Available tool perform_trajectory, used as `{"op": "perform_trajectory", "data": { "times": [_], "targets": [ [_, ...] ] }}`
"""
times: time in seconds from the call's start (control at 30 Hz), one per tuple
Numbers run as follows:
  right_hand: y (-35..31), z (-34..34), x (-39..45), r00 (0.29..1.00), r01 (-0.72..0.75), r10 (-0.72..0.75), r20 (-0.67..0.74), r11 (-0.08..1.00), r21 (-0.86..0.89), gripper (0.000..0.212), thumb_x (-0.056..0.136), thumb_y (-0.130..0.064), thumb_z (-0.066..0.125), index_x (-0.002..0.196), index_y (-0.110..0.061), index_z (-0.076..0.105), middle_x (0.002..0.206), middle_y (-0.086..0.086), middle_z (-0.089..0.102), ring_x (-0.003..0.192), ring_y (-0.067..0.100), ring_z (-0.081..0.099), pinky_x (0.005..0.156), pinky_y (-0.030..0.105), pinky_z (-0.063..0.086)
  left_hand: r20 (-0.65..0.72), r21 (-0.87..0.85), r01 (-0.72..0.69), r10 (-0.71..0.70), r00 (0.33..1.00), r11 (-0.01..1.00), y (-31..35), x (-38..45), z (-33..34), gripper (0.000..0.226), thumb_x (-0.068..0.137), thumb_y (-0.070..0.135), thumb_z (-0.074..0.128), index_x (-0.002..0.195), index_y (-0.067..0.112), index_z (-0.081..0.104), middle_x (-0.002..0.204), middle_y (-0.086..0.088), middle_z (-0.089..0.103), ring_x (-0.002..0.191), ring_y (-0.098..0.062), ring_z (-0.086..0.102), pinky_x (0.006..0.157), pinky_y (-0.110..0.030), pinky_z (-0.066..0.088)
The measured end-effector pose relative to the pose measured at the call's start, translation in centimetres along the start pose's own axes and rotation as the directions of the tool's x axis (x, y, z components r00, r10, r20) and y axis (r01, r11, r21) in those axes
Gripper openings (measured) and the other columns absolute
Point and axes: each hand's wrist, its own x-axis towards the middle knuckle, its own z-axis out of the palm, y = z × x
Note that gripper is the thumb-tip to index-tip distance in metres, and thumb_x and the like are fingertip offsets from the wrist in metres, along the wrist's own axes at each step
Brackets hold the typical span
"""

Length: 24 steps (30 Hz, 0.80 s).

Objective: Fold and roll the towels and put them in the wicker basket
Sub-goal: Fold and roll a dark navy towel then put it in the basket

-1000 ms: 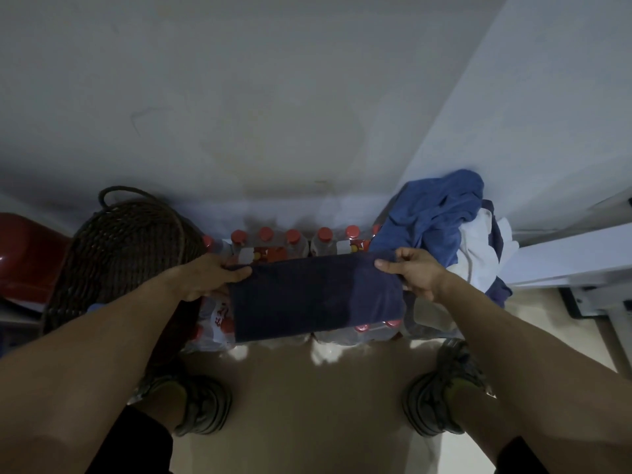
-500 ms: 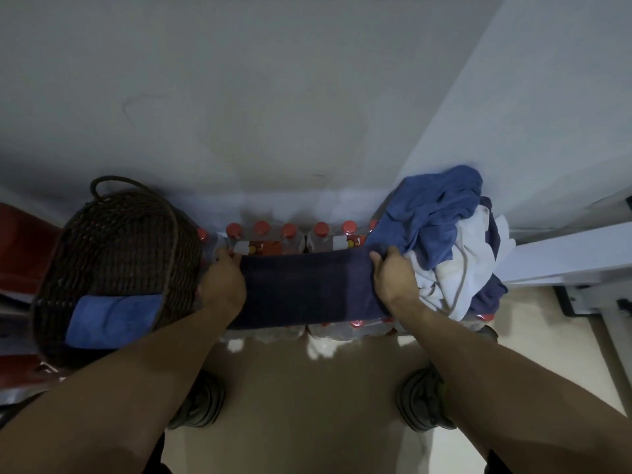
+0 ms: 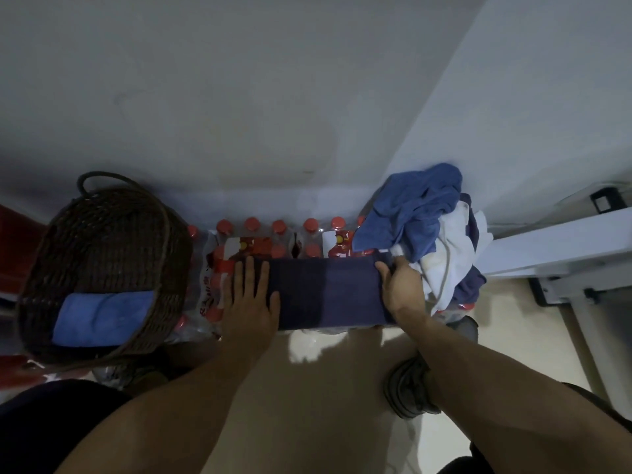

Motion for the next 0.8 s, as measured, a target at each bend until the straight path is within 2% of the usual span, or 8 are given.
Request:
{"op": "perform_trajectory", "data": {
  "times": [0.17, 0.3, 0.47, 0.5, 0.57, 0.63, 0.7, 0.8],
  "targets": [
    [0.4, -0.3, -1.5, 0.998, -0.046, 0.048, -0.041, 0.998, 0.041, 0.024, 0.099, -0.039, 0.049, 0.101, -0.016, 0.053, 0.097, 0.013, 0.067, 0.093, 0.035, 0.061, 0.072, 0.030, 0.033, 0.051, -0.006, -0.021, 0.022, 0.998, 1.000, -0.1, 0.2, 0.1, 0.066, 0.096, 0.043, 0.009, 0.154, 0.013, 0.012, 0.160, -0.019, 0.009, 0.149, -0.034, 0.007, 0.120, -0.051, 0.010],
    [-0.7, -1.5, -1.8, 0.996, 0.016, -0.012, -0.089, 0.999, 0.042, 0.030, 0.098, -0.042, 0.052, 0.084, -0.016, 0.047, 0.069, -0.007, 0.050, 0.073, 0.027, 0.050, 0.065, 0.031, 0.028, 0.108, -0.068, -0.024, 0.031, 0.994, 0.997, -0.6, 0.7, -0.2, 0.070, 0.091, 0.049, 0.004, 0.154, 0.018, 0.007, 0.161, -0.015, 0.004, 0.150, -0.032, 0.000, 0.121, -0.048, 0.003],
    [-2.1, -2.4, -3.1, 0.991, 0.021, -0.015, -0.130, 0.999, 0.044, 0.033, 0.097, -0.043, 0.053, 0.084, -0.014, 0.051, 0.072, 0.000, 0.052, 0.070, 0.023, 0.047, 0.064, 0.031, 0.030, 0.161, -0.171, -0.023, 0.051, 0.986, 0.985, -0.4, 1.3, -1.4, 0.073, 0.090, 0.049, 0.017, 0.155, 0.019, 0.004, 0.163, -0.011, -0.002, 0.150, -0.028, -0.006, 0.120, -0.043, -0.008],
    [-2.7, -2.6, -3.3, 0.989, 0.020, -0.012, -0.149, 0.998, 0.053, 0.032, 0.097, -0.043, 0.054, 0.084, -0.014, 0.052, 0.072, 0.001, 0.053, 0.070, 0.023, 0.047, 0.063, 0.031, 0.031, 0.133, -0.246, -0.027, 0.062, 0.989, 0.969, -0.2, 1.4, -2.0, 0.073, 0.090, 0.047, 0.024, 0.155, 0.017, 0.008, 0.163, -0.010, 0.004, 0.150, -0.028, -0.001, 0.120, -0.043, -0.004],
    [-4.2, -3.3, -3.6, 0.985, 0.015, -0.004, -0.172, 0.998, 0.061, 0.031, 0.096, -0.041, 0.055, 0.084, -0.013, 0.054, 0.074, 0.004, 0.057, 0.072, 0.028, 0.052, 0.064, 0.030, 0.032, 0.024, -0.403, -0.003, 0.014, 1.000, 0.915, -0.2, 1.4, -3.2, 0.069, 0.091, 0.036, 0.046, 0.152, 0.012, 0.024, 0.158, -0.013, 0.024, 0.146, -0.032, 0.021, 0.120, -0.047, 0.016],
    [-5.7, -3.7, -3.6, 0.989, 0.022, -0.019, -0.143, 1.000, 0.016, 0.029, 0.094, -0.034, 0.060, 0.089, -0.006, 0.060, 0.081, 0.012, 0.064, 0.081, 0.034, 0.059, 0.065, 0.029, 0.033, -0.038, -0.402, 0.144, -0.174, 0.984, 0.904, -0.3, 1.2, -4.5, 0.062, 0.088, 0.025, 0.058, 0.145, 0.009, 0.037, 0.146, -0.015, 0.042, 0.132, -0.033, 0.041, 0.110, -0.047, 0.035],
    [-7.4, -3.6, -3.7, 0.995, 0.047, -0.047, -0.085, 0.999, -0.002, 0.025, 0.090, -0.027, 0.065, 0.094, -0.002, 0.064, 0.089, 0.013, 0.069, 0.088, 0.035, 0.063, 0.066, 0.027, 0.034, 0.090, -0.375, 0.324, -0.314, 0.945, 0.869, -0.7, 1.3, -5.5, 0.053, 0.089, 0.026, 0.059, 0.136, 0.005, 0.044, 0.134, -0.016, 0.052, 0.121, -0.033, 0.051, 0.104, -0.042, 0.042],
    [-10.0, -2.3, -4.6, 0.996, 0.090, -0.090, -0.001, 0.995, 0.034, 0.024, 0.085, -0.026, 0.070, 0.094, -0.004, 0.065, 0.089, 0.012, 0.070, 0.089, 0.032, 0.065, 0.068, 0.028, 0.041, 0.288, -0.520, 0.385, -0.268, 0.919, 0.762, -1.4, 2.0, -6.6, 0.037, 0.092, 0.017, 0.058, 0.123, -0.002, 0.054, 0.124, -0.021, 0.059, 0.116, -0.035, 0.055, 0.100, -0.038, 0.043]
  ]
}}
